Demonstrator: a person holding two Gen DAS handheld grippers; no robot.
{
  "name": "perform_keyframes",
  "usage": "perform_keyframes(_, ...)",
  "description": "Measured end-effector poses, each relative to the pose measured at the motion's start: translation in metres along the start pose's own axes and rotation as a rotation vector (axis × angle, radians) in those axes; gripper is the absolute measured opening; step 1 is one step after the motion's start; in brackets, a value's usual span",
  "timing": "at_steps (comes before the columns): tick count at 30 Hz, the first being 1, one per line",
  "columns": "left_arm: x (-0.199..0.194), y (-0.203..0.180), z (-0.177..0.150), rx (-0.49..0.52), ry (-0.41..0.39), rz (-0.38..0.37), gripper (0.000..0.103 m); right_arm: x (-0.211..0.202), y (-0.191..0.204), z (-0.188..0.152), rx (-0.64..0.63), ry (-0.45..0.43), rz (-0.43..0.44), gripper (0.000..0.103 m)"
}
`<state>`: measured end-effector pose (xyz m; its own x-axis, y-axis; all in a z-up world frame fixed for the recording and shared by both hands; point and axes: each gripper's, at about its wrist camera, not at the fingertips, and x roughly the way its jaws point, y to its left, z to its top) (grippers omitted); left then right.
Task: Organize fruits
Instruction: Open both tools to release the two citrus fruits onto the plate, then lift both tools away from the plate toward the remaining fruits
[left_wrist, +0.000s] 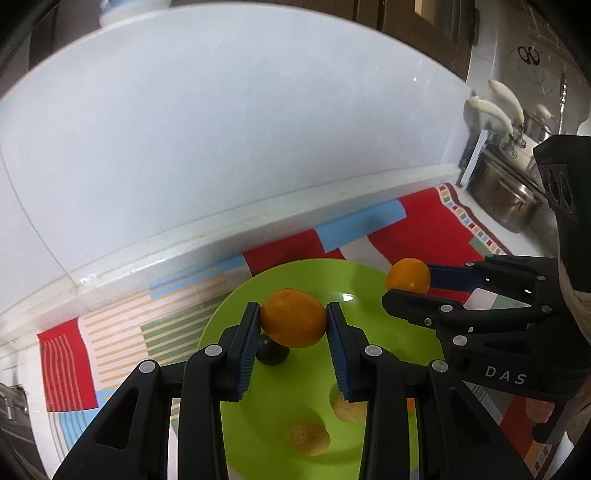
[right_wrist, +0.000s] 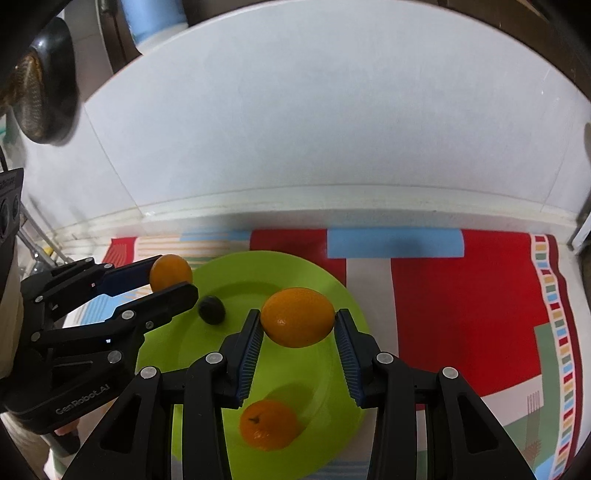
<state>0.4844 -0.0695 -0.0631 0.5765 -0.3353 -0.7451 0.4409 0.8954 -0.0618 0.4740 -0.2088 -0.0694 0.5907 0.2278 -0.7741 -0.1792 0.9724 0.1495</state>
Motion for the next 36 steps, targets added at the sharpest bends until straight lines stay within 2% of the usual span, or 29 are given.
perform_keyframes(16,0.022,0.001,0.001,0.006,0.037,-0.01,0.036,0.023,-0.008,0.0,0.019,0.044,0.013,0.041)
perform_keyframes(18,0.02,0.001,0.001,0.012,0.027,-0.007,0.043,0.023,-0.007,0.0,0.017,0.047,0.018,0.041)
perform_keyframes(21,0.012,0.002,0.001,0.021,0.004,0.01,0.047,0.02,-0.004,-0.001,0.013,0.04,0.023,0.041)
perform_keyframes(25,0.001,0.002,0.0,0.019,-0.01,0.036,0.047,0.01,-0.001,0.0,0.004,0.015,0.007,0.042)
perform_keyframes(32,-0.04,-0.004,-0.002,0.018,-0.072,0.09,0.047,-0.021,0.009,-0.003,-0.01,-0.047,-0.018,0.042)
perform_keyframes(36,-0.065,-0.01,-0.003,0.014,-0.107,0.089,0.047,-0.049,0.018,-0.006,-0.021,-0.096,-0.028,0.042)
